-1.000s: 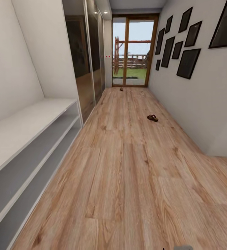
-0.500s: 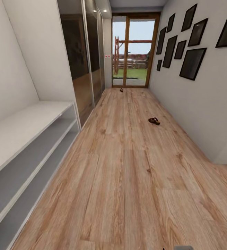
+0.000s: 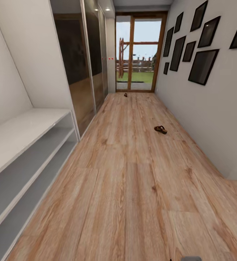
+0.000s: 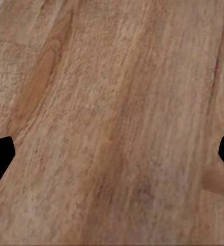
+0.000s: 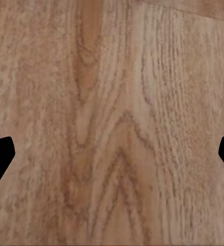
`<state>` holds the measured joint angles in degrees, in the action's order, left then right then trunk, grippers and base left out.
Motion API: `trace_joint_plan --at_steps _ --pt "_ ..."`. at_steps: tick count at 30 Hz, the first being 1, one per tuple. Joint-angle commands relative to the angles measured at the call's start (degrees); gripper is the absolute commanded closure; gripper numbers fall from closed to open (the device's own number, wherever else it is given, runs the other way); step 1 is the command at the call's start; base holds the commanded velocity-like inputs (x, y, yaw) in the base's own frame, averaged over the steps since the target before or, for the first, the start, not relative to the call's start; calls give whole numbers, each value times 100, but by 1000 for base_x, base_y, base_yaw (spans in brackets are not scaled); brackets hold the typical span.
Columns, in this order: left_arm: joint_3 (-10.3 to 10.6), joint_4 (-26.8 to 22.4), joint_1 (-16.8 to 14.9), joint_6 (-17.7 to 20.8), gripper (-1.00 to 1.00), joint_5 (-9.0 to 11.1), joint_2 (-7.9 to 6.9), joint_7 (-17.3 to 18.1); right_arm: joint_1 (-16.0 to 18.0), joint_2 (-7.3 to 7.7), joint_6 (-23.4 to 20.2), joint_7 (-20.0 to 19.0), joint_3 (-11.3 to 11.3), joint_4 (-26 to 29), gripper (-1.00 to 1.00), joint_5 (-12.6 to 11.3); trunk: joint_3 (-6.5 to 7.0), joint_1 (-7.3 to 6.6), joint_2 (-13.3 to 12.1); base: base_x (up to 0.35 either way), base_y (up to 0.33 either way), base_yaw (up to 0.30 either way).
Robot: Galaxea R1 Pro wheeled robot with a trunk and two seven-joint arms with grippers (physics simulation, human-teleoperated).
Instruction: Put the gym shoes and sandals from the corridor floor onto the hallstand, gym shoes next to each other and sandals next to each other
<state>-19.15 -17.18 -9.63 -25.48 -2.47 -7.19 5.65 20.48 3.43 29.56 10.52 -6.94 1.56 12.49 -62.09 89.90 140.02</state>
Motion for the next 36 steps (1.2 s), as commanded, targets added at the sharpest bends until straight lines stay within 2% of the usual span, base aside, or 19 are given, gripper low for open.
trace_joint_plan --at_steps 1,36 --pt "-50 4 -4 -17 -100 -25 1 46 3 -1 15 20 -46 -6 -100 61 -5 2 2 305 -131 0" --pt "-54 -5 -4 -18 -100 -16 -1 50 5 1 65 36 -56 113 -100 59 -5 2 2 305 -131 0"
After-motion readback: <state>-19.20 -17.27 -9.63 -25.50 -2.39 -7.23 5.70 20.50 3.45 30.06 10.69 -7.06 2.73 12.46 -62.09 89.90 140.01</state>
